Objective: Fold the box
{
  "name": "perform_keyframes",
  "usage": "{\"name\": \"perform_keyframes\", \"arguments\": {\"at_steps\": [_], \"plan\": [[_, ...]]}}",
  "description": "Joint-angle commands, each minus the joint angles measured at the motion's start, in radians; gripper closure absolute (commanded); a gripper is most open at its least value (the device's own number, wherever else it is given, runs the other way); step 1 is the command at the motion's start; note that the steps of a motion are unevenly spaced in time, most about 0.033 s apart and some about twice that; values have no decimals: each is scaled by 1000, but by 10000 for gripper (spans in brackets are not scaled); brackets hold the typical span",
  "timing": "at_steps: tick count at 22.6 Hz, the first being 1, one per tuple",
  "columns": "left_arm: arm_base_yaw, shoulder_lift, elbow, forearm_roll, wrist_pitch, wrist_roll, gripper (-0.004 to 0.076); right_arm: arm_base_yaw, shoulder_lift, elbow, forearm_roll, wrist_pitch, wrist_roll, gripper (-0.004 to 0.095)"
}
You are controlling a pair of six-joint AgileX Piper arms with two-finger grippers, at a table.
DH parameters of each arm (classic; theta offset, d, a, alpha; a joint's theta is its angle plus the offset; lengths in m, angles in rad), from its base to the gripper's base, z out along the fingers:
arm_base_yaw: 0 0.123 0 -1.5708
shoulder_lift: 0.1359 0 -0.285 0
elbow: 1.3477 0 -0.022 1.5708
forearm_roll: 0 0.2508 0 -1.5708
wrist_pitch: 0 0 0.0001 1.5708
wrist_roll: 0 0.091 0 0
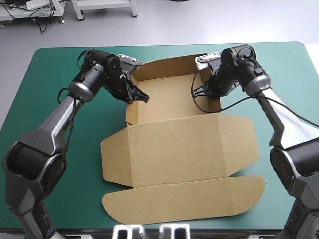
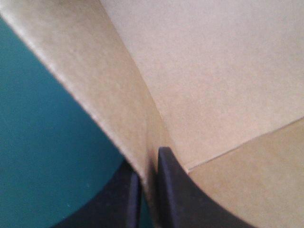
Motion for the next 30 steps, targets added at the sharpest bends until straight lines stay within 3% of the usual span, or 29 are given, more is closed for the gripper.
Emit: {"name": "perform_keyframes", "arguments": {"at_steps": [1, 14, 16, 18, 20, 22, 25, 30], "plan": [[-35, 25, -119, -6, 34, 85, 733, 19, -43, 24, 129, 9, -69, 926], [-33, 74, -122, -55, 32, 81, 732, -34, 15, 51, 138, 7, -48, 926], [-33, 74, -122, -93, 33, 81, 638, -34, 13, 51, 121, 7, -59, 904], [-33, 74, -122, -84, 33, 81, 414, -34, 12, 51, 128, 7, -100, 770], [-33, 72, -122, -19, 33, 46, 225, -34, 12, 51, 110, 7, -105, 504], [-33, 70, -122, 16, 33, 17, 171, -34, 12, 51, 91, 7, -95, 339], [-33, 59, -124, 29, 32, 18, 171, -34, 12, 47, 81, 8, -51, 165], [-33, 6, -124, 43, 31, 18, 171, -34, -20, 25, 83, 8, -49, 152]]}}
